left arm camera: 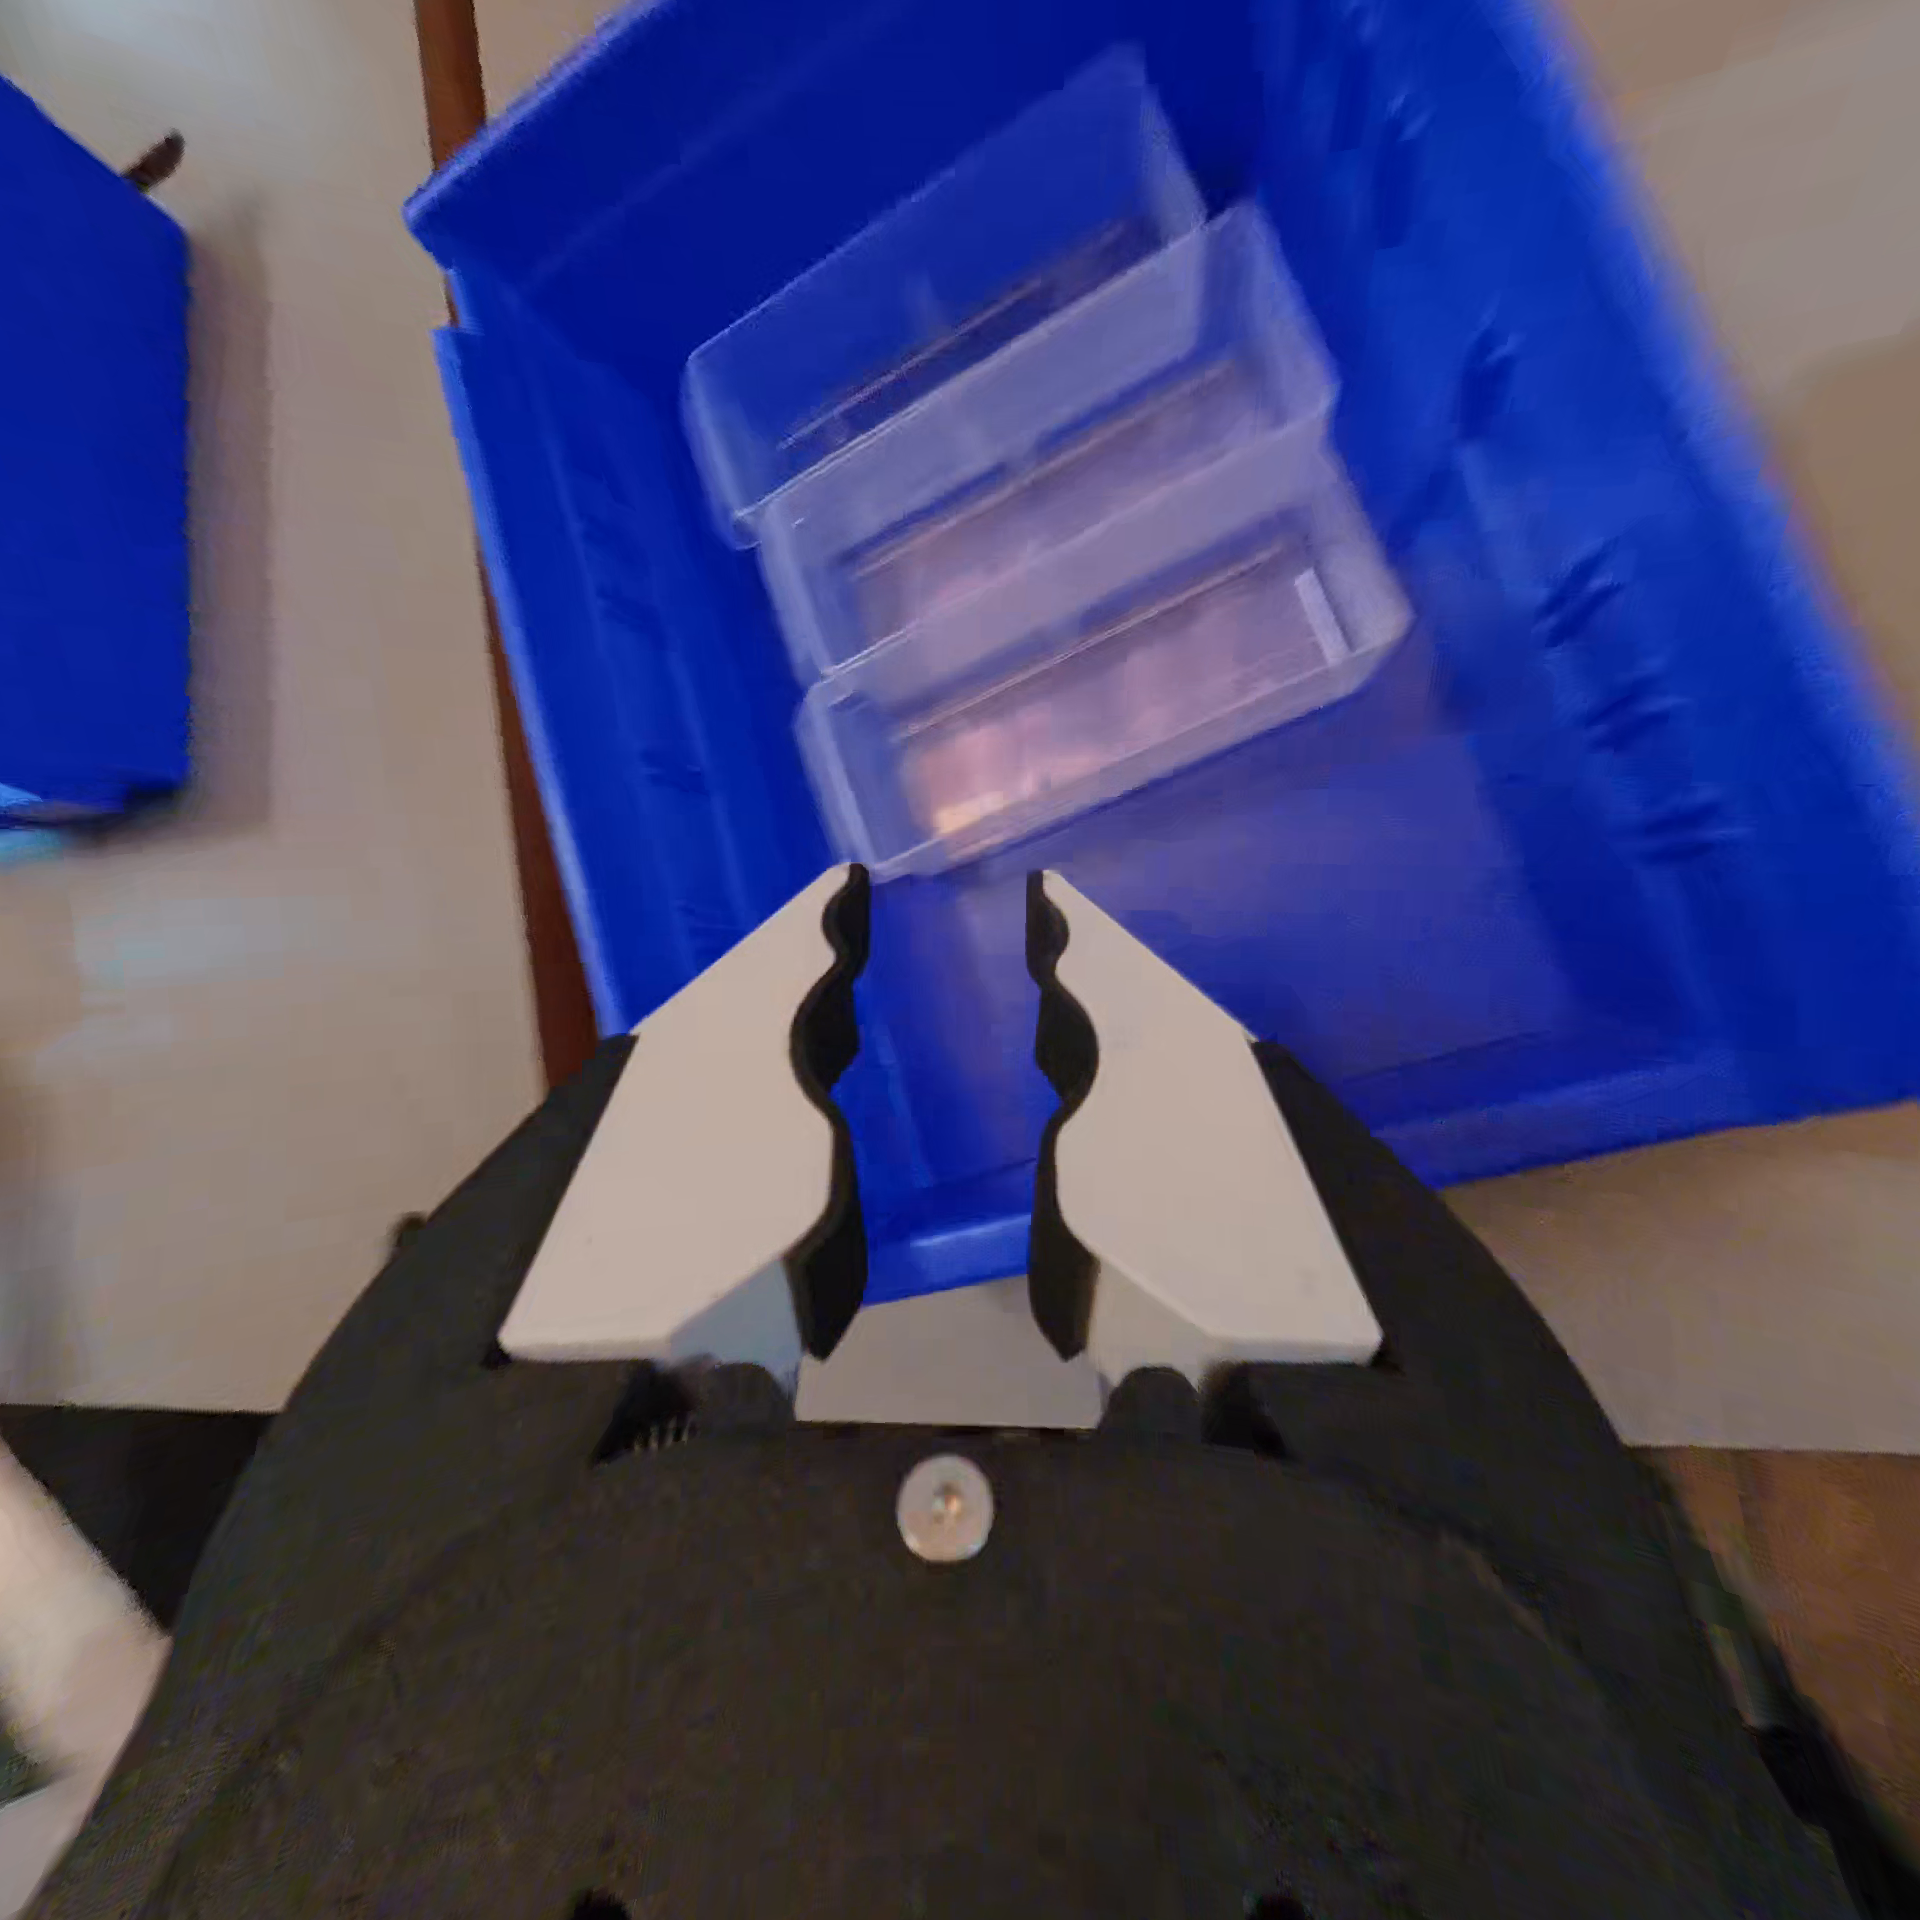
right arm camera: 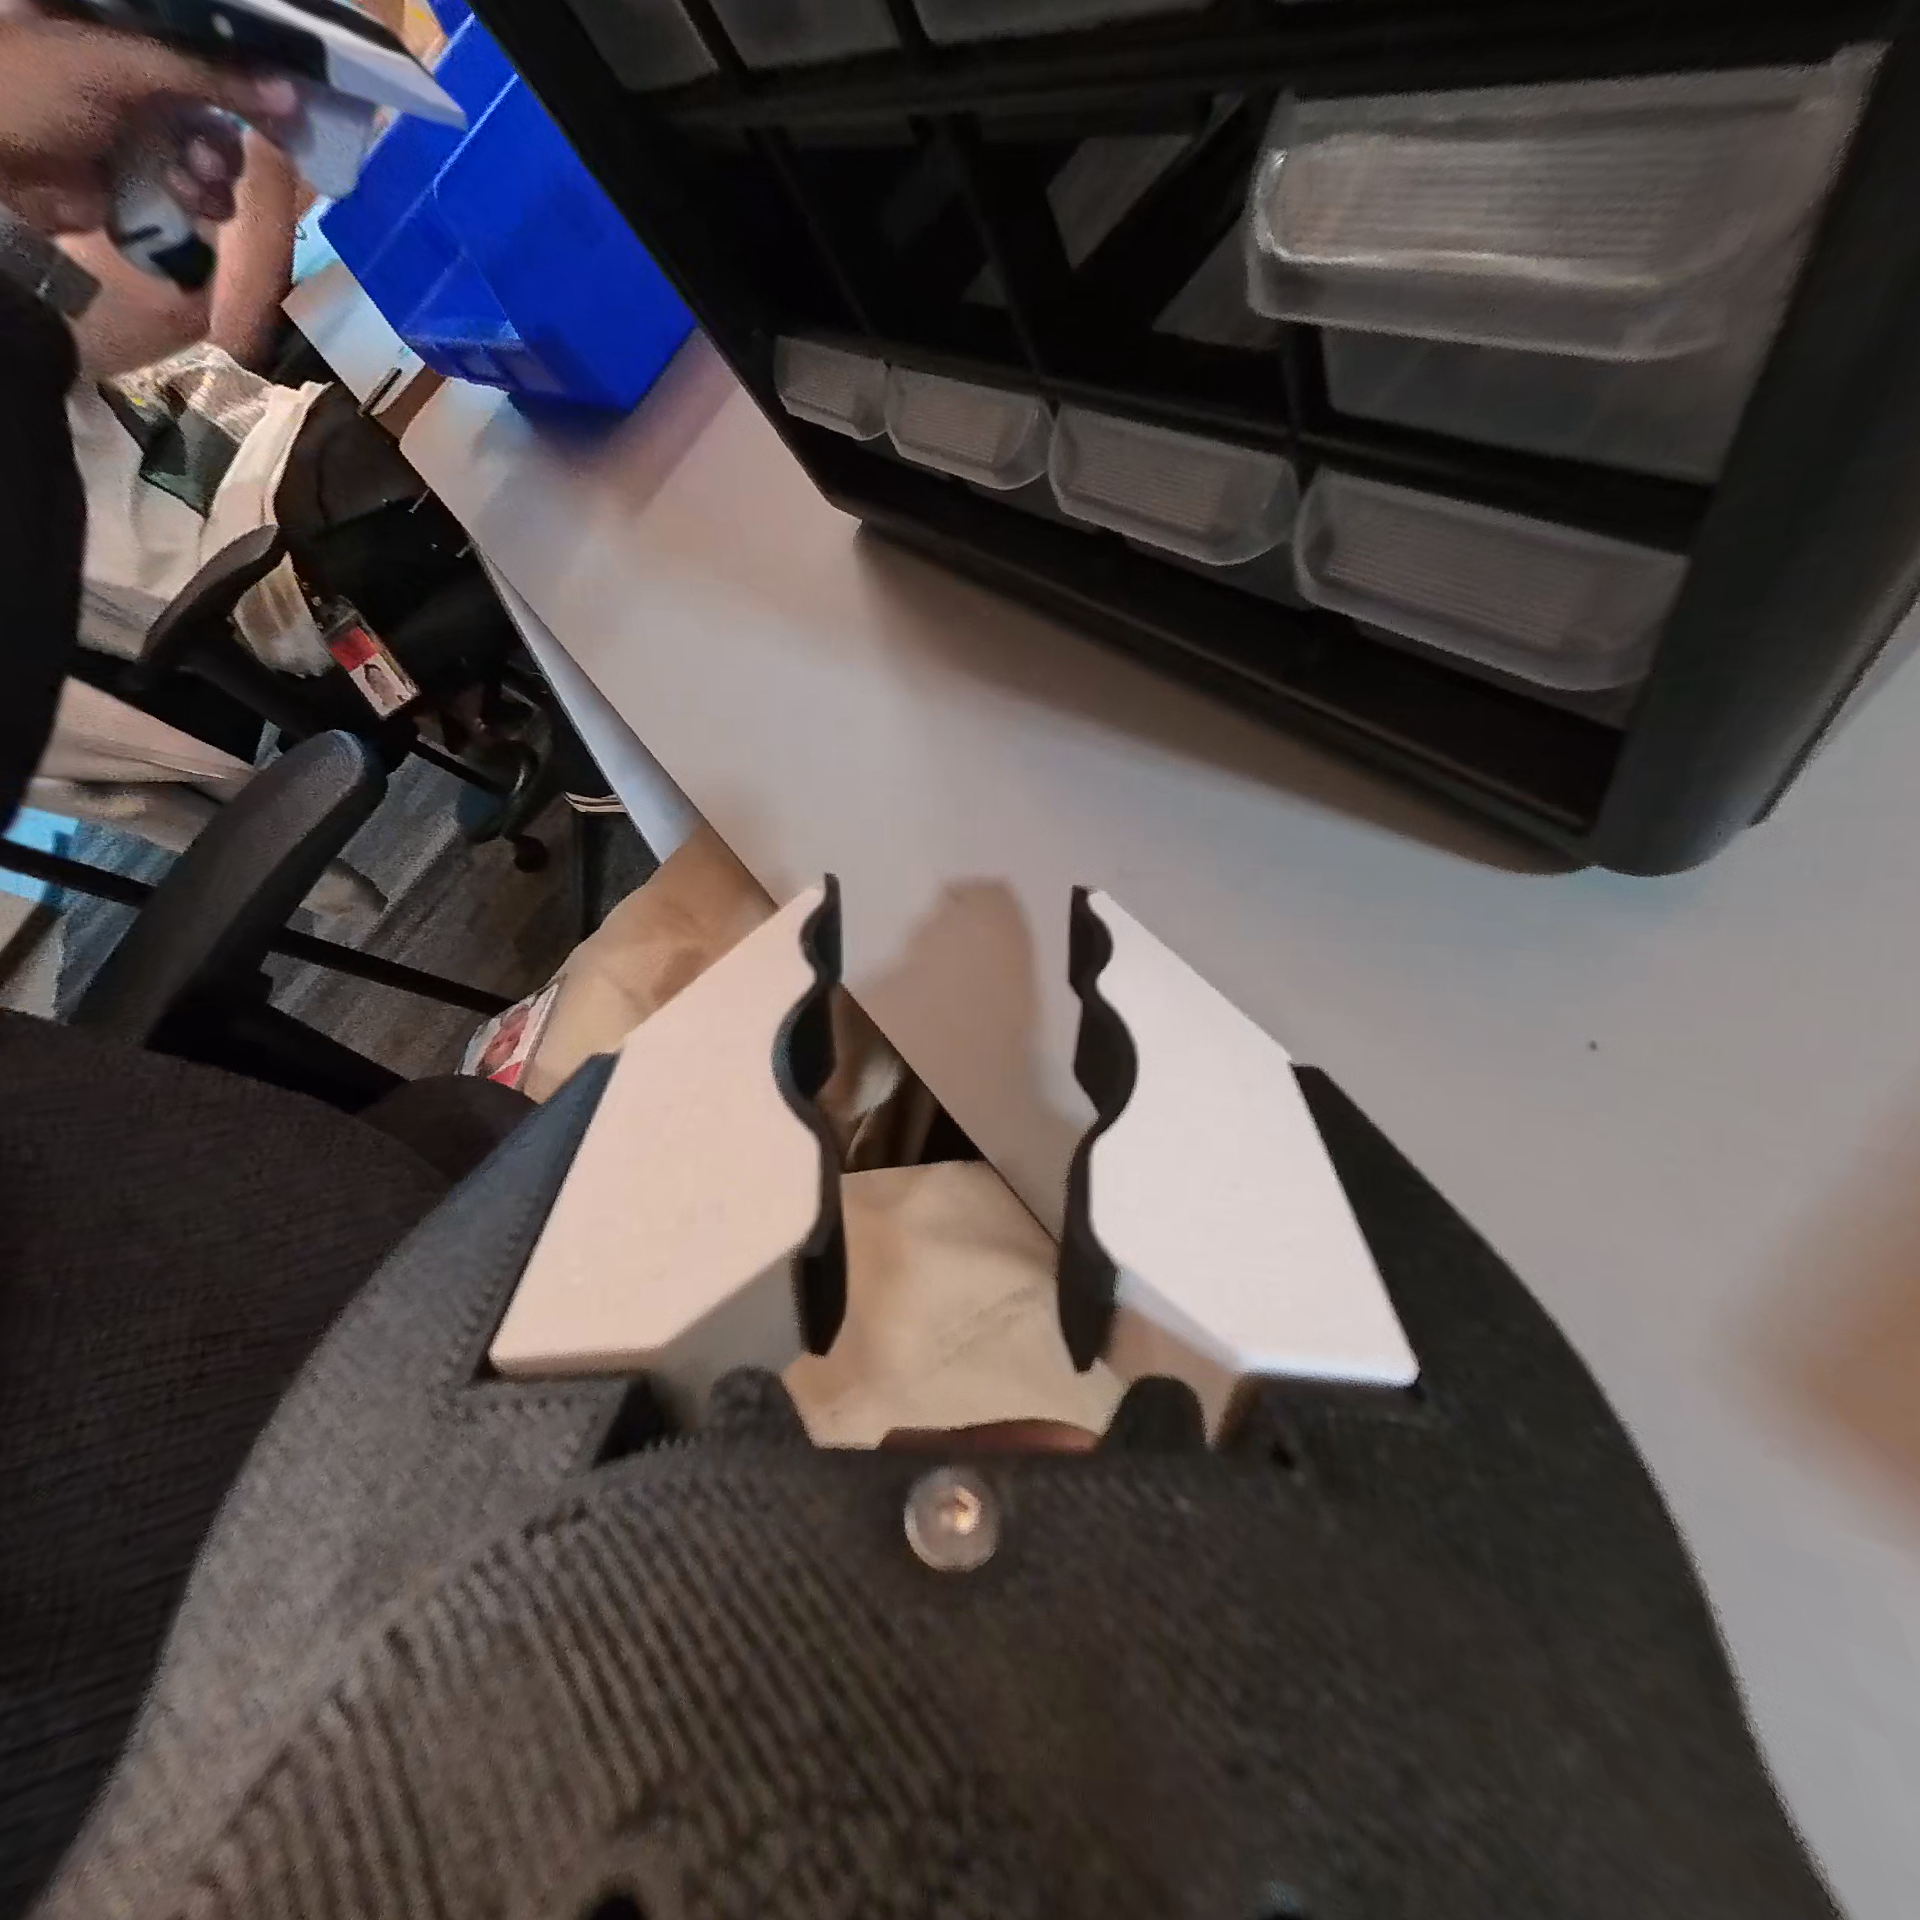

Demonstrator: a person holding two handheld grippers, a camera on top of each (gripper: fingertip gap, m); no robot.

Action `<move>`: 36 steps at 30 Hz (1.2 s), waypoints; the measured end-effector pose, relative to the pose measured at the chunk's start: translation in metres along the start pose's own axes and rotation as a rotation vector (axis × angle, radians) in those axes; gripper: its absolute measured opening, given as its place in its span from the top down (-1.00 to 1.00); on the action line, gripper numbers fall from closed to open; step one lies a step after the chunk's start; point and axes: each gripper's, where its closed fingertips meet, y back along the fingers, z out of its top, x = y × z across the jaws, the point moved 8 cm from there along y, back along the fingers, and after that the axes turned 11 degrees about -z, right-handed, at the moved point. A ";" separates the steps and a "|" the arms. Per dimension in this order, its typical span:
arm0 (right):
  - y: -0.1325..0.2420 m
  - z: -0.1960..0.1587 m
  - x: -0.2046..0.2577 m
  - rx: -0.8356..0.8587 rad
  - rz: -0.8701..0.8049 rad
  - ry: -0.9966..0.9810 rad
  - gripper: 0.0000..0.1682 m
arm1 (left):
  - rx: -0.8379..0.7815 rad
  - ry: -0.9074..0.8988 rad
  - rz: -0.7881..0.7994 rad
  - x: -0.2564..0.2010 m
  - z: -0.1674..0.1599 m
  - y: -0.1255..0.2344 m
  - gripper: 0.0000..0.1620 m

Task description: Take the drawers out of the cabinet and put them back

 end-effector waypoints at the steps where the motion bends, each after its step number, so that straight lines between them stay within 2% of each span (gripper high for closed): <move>1: 0.000 0.000 0.000 -0.004 -0.005 0.006 0.49 | 0.045 -0.061 0.032 0.006 0.000 -0.005 0.67; 3: 0.000 0.001 0.001 -0.008 -0.012 0.016 0.50 | 0.132 -0.195 0.032 0.009 0.000 -0.016 0.66; 5: -0.001 0.001 0.000 -0.007 -0.015 0.017 0.50 | 0.212 -0.333 -0.051 -0.001 -0.004 -0.027 0.61; 7: -0.002 0.001 0.000 -0.002 -0.011 0.014 0.51 | 0.289 -0.406 -0.020 -0.003 -0.006 -0.038 0.58; 9: -0.002 0.000 0.000 -0.002 -0.009 0.010 0.51 | 0.320 -0.445 0.032 0.001 -0.005 -0.048 0.59; 14: -0.001 0.000 -0.001 -0.006 -0.004 0.004 0.53 | 0.372 -0.424 0.008 0.005 -0.012 -0.067 0.63; 19: -0.001 -0.001 -0.004 -0.001 -0.003 -0.004 0.53 | 0.419 -0.451 -0.042 -0.002 -0.020 -0.056 0.79; 22: -0.001 -0.002 -0.005 0.002 0.001 -0.012 0.54 | 0.458 -0.439 -0.173 -0.017 -0.023 -0.042 0.83; 24: -0.002 -0.002 -0.005 0.002 0.000 -0.011 0.54 | 0.454 -0.441 -0.219 -0.023 -0.022 -0.033 0.79; 30: -0.002 -0.002 -0.004 0.001 -0.008 0.004 0.55 | 0.465 -0.542 -0.159 -0.008 -0.022 -0.024 0.58; 36: -0.004 -0.002 -0.003 0.006 -0.006 0.000 0.55 | 0.641 -0.762 -0.056 0.003 -0.029 -0.029 0.48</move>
